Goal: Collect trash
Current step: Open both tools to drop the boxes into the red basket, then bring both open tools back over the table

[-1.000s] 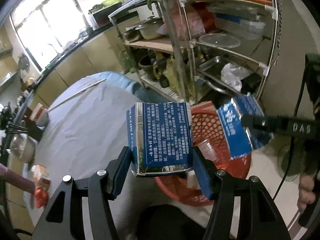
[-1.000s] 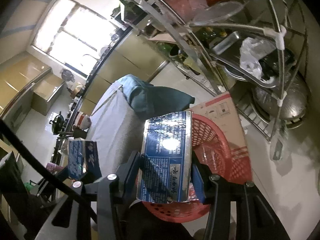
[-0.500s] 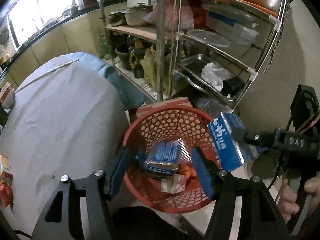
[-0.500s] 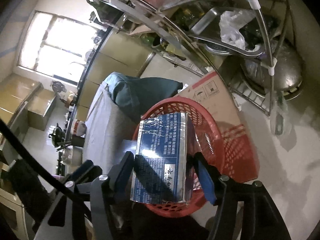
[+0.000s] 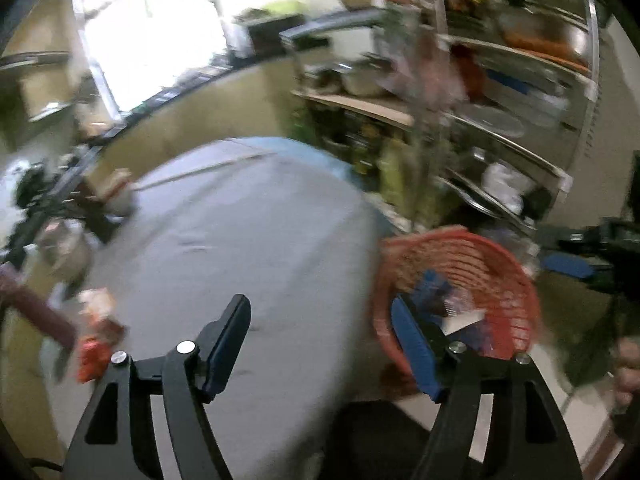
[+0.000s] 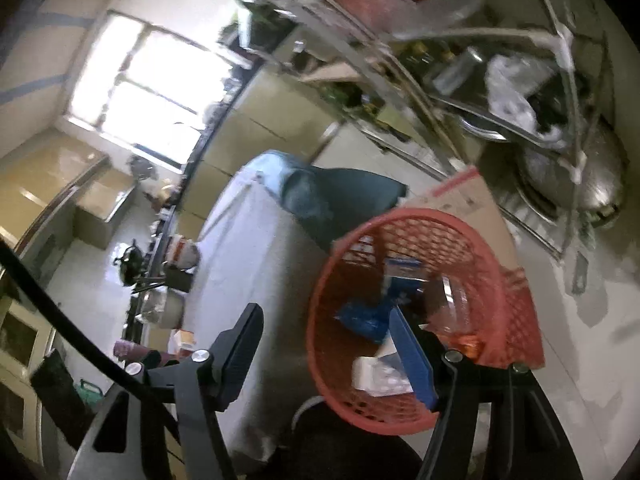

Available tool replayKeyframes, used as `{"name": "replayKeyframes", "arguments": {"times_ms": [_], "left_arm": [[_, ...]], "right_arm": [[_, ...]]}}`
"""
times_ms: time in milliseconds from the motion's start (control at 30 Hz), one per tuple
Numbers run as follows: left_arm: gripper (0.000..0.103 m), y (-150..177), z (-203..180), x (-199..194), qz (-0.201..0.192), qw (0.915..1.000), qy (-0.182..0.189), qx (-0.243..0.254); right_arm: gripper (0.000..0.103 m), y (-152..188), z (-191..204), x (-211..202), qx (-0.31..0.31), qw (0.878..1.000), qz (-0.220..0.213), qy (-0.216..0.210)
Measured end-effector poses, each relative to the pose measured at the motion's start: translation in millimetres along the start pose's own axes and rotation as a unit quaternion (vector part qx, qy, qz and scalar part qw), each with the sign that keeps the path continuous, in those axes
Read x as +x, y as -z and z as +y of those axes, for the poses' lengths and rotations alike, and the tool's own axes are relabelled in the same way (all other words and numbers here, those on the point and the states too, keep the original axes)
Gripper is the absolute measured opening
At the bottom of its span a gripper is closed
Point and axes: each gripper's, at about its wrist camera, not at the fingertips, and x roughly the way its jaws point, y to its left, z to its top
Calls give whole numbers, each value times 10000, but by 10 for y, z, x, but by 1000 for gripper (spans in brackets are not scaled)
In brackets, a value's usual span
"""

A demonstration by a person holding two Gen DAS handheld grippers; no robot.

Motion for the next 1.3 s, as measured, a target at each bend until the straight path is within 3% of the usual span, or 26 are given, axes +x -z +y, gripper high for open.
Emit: {"name": "replayKeyframes", "arguments": {"times_ms": [233, 567, 867, 1300], "left_arm": [[76, 231, 721, -311, -138, 9920, -1139, -535], [76, 668, 1684, -710, -142, 9683, -2041, -1431], [76, 895, 2166, -833, -191, 9536, -2360, -1858], [76, 1016, 2274, -705, 17, 9545, -2242, -1968]], "right_arm": [[69, 306, 928, 75, -1277, 9912, -297, -160], [69, 830, 2057, 521, -2486, 9673, -11, -504], [69, 1177, 2647, 812, -3003, 9502, 262, -793], [69, 1348, 2878, 1102, -3203, 9415, 586, -868]]}}
